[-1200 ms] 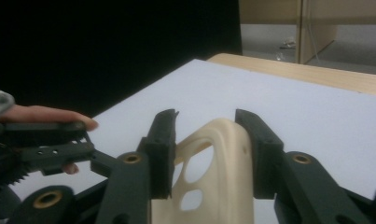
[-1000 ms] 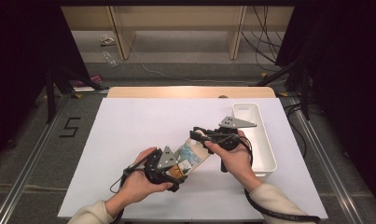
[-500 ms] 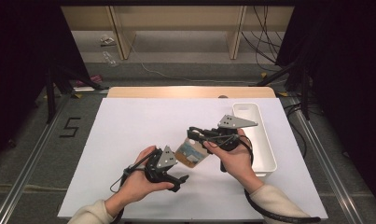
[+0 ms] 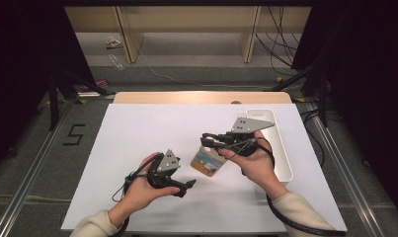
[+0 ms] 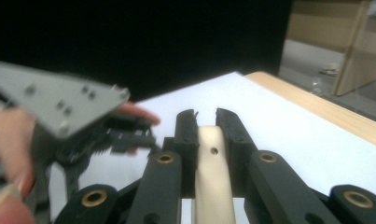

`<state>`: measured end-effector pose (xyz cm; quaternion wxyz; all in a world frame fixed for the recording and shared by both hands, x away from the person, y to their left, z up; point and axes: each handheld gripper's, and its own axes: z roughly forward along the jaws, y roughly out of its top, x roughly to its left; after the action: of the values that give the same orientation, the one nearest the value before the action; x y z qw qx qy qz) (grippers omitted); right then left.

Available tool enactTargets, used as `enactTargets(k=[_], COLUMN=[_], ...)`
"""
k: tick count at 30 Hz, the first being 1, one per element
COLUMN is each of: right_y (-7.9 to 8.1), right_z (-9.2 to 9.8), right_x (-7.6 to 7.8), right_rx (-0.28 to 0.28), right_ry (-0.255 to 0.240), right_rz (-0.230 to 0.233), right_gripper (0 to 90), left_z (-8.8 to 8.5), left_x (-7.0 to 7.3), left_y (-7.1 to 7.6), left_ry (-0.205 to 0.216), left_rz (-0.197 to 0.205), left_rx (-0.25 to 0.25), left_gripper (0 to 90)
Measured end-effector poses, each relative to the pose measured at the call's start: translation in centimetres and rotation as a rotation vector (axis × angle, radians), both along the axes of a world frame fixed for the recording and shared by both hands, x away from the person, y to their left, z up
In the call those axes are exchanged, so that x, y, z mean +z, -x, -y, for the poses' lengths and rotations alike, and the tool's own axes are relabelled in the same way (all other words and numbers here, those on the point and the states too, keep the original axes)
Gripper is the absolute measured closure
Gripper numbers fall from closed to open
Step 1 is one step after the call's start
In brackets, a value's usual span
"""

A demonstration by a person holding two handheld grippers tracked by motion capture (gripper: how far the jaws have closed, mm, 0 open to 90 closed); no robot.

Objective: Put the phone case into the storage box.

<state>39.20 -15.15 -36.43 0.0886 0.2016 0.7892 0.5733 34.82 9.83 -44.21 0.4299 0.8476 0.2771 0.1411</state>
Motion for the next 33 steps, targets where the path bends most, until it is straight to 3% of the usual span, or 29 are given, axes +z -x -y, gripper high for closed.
enactTargets(k=[3, 6, 15, 23, 33], right_y=[0.1, 0.2, 0.3, 0.5, 0.7], right_z=[-0.1, -0.2, -0.4, -0.6, -0.9], right_x=[0.5, 0.7, 0.6, 0.6, 0.8], right_rx=[0.062, 0.086, 0.109, 0.13, 0.147], right_ry=[0.084, 0.113, 0.125, 0.128, 0.116], right_rz=[0.031, 0.041, 0.027, 0.021, 0.015], right_gripper=[79.9, 79.9, 79.9, 79.8, 79.9], left_z=[0.0, 0.2, 0.5, 1.0, 1.6], left_x=[0.0, 0.0, -0.2, -0.2, -0.7], left_y=[0.0, 0.1, 0.0, -0.3, -1.1], left_ry=[0.002, 0.002, 0.018, -0.007, -0.012], left_rz=[0.006, 0.007, 0.009, 0.026, 0.009], left_rx=[-0.007, -0.021, -0.075, -0.1, -0.141], left_gripper=[13.5, 15.1, 21.5, 21.5, 24.2])
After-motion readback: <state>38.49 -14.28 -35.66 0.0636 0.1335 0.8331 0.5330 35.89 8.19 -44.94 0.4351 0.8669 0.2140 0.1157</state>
